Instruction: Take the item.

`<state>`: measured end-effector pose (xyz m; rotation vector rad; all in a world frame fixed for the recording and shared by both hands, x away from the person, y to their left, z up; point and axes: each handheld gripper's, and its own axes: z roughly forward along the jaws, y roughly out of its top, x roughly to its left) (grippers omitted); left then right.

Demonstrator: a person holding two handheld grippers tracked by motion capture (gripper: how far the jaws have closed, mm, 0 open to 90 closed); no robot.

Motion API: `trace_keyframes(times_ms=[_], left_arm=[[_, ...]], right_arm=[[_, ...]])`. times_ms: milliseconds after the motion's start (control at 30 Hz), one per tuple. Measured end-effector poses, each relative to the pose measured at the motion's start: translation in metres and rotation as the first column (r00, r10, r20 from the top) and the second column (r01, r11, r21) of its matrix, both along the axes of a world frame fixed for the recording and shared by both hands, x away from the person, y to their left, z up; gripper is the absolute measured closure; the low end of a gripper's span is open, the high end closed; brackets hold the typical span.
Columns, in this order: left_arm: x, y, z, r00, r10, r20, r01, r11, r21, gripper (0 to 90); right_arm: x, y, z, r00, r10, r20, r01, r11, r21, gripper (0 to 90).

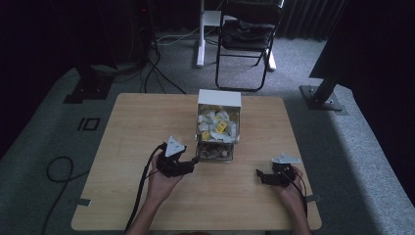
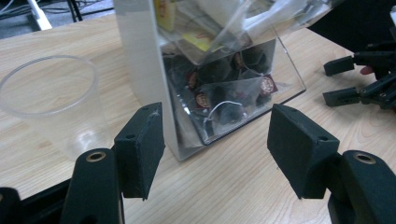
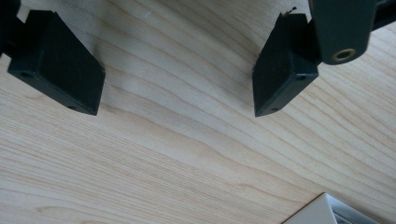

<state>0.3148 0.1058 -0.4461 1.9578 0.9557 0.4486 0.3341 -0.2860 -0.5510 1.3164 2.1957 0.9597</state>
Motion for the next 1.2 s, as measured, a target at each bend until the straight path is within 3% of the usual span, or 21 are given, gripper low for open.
trace_keyframes(times_ms=[233, 433, 900, 1200], left_arm=[[0.0, -0.011, 0.0, 0.9996, -0.026, 0.006, 0.026, 0.9996, 0.009, 37.2], [0.002, -0.021, -0.003, 0.9991, -0.043, 0.007, 0.043, 0.9989, 0.017, 42.7], [0.009, -0.046, -0.022, 0.9955, -0.095, -0.004, 0.095, 0.9938, 0.059, 50.0], [0.013, -0.052, -0.03, 0.9943, -0.106, -0.012, 0.107, 0.9929, 0.052, 51.8]], right_arm=[[0.0, 0.0, 0.0, 1.0, -0.001, 0.0, 0.001, 1.0, 0.001, 16.8], [0.0, 0.0, 0.0, 1.0, -0.001, 0.0, 0.001, 1.0, 0.001, 16.8], [0.0, 0.0, 0.0, 1.0, -0.001, -0.001, 0.001, 1.0, 0.0, 16.8], [0.0, 0.0, 0.0, 1.0, 0.003, 0.0, -0.003, 1.0, -0.001, 16.7]])
